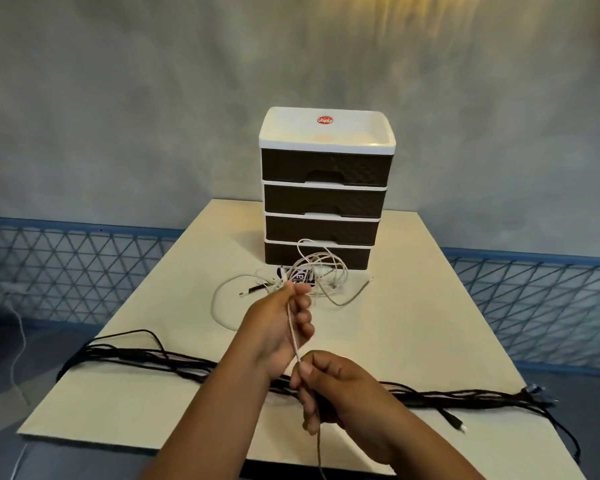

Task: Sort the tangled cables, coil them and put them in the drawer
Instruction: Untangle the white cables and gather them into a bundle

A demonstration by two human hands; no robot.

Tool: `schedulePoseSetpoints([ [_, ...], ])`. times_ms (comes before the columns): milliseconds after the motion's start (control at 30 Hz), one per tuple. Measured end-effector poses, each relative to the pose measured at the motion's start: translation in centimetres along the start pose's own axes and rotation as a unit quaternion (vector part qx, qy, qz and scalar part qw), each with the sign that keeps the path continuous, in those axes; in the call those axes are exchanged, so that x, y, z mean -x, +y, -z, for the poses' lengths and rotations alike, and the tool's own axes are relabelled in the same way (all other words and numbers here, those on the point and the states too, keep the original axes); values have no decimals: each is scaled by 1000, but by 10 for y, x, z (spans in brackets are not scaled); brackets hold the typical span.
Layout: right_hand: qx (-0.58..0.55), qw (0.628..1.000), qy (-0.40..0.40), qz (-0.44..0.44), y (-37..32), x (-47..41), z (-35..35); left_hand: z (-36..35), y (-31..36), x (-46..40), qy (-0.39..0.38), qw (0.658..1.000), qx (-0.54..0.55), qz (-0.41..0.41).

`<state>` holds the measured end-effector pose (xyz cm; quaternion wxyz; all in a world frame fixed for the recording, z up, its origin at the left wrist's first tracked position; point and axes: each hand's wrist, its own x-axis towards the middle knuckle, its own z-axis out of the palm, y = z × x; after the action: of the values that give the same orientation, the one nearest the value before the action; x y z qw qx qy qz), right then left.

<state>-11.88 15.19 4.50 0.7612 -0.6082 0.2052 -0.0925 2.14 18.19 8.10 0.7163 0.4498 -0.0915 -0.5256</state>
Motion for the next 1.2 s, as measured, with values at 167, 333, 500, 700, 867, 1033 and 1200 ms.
schedulePoseSetpoints([
  [167,16,997,-18,-68,-5,-38,3,24,24,-37,23,1000,2,-6],
  [333,77,983,125,-107,-3,-88,35,36,52,-67,-5,1000,-11,-17],
  [500,-334,876,320,-139,7,-137,89,39,73,-91,-46,998,-10,-33],
  [700,-426,837,321,-123,8,-175,98,38,80,-111,-70,997,11,-9],
  [867,-399,813,423,-24,-30,-181,116,23,87,-129,-68,998,-9,0],
  [1033,-158,900,336,228,-96,-146,96,0,104,-137,-58,998,-6,-32],
  [1200,98,939,190,271,-109,-108,58,-20,98,-112,-106,993,-37,-37],
])
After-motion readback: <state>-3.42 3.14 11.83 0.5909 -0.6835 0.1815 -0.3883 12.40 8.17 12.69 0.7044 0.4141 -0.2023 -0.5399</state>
